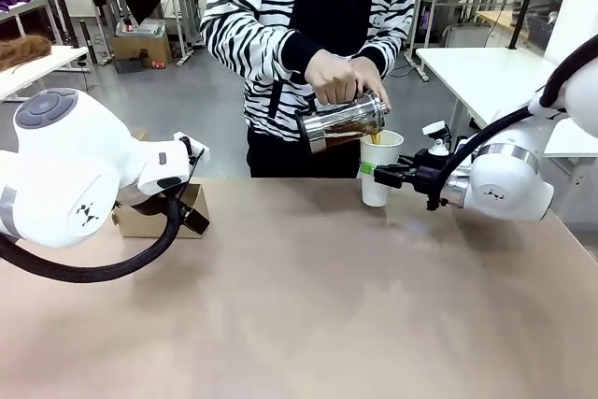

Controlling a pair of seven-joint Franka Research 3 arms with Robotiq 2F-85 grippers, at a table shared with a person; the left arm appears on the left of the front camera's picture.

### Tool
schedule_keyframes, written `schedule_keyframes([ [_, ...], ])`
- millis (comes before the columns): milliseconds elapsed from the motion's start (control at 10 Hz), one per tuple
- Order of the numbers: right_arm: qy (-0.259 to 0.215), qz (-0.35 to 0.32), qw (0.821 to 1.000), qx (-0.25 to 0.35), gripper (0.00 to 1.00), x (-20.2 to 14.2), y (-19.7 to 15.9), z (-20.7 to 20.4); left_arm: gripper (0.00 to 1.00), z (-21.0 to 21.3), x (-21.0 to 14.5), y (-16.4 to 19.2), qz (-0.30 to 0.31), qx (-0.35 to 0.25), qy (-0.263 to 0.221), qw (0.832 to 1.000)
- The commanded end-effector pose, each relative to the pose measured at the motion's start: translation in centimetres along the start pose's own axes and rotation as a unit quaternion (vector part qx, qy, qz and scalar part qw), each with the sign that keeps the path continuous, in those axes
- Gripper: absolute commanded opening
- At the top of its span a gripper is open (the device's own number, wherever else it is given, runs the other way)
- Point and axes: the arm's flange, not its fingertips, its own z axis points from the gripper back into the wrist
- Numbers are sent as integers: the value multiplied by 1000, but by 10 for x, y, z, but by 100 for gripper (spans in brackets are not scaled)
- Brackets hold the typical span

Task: Pour a drink into a cup and package it in a carrier.
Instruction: When a person places the Paper Cup Lid on the 600 ml Paper Cup , lift the 600 ml Paper Cup.

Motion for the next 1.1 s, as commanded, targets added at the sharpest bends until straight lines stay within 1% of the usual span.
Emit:
schedule_keyframes([
  [0,-2,0,1000,-2,80,4,2,-2,100,0,0,0,0,-1,-1,1000],
  [1000,-2,0,1000,-2,80,4,2,-2,100,0,0,0,0,-1,-1,1000],
])
